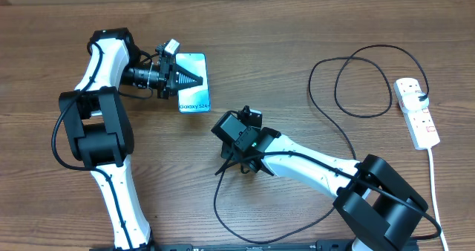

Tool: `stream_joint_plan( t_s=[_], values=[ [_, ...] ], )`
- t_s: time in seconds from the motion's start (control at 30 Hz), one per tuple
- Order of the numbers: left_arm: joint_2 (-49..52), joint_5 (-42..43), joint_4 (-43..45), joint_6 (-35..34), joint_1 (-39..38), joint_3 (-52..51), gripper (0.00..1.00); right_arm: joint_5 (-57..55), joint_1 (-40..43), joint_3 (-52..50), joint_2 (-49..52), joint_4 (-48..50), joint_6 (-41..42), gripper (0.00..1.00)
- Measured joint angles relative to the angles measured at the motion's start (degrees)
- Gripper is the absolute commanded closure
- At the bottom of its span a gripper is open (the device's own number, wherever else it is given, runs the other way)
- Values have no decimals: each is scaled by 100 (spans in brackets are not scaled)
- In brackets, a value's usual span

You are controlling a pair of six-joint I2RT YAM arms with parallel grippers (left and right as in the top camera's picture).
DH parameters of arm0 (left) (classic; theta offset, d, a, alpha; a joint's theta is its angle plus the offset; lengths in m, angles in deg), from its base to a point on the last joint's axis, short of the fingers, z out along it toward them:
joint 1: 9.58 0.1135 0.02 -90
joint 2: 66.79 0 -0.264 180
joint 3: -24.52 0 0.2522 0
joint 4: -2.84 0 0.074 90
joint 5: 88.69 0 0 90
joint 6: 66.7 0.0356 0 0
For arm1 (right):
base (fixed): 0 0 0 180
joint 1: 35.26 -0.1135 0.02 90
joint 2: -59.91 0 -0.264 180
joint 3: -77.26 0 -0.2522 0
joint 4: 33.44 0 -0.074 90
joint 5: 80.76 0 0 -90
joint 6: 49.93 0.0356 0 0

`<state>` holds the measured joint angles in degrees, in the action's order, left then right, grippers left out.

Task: Plug charger to phone and switch on socket
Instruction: 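Lower the right gripper onto the black cable plug and grasp it, then lift the cable plug with the right gripper, tip pointing forward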

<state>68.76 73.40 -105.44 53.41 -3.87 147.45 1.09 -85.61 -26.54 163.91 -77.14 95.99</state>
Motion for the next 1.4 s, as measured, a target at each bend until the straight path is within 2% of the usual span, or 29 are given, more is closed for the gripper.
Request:
stream_joint_plan(
  t_s=[0.1,0.57,0.73,0.83,0.97,1.17,1.4],
  values=[
    [0,0,0,-22,0,-2,96,-98,-2,0,0,96,-2,70],
    [0,0,0,-22,0,-2,96,-256,-177,0,278,201,83,80],
    [0,0,2,-24,0,0,96,-168,-177,2,413,271,81,87],
    [0,-2,0,-26,0,0,96,-179,-177,2,422,282,90,88],
    [0,-2,0,-39,0,0,96,-177,-85,101,422,-116,66,90],
    [0,-20,2,-72,0,0,96,-63,914,608,498,-1274,-625,91],
    [0,-39,9,-129,0,0,96,415,2328,1021,518,-1626,-2000,91]
  ],
)
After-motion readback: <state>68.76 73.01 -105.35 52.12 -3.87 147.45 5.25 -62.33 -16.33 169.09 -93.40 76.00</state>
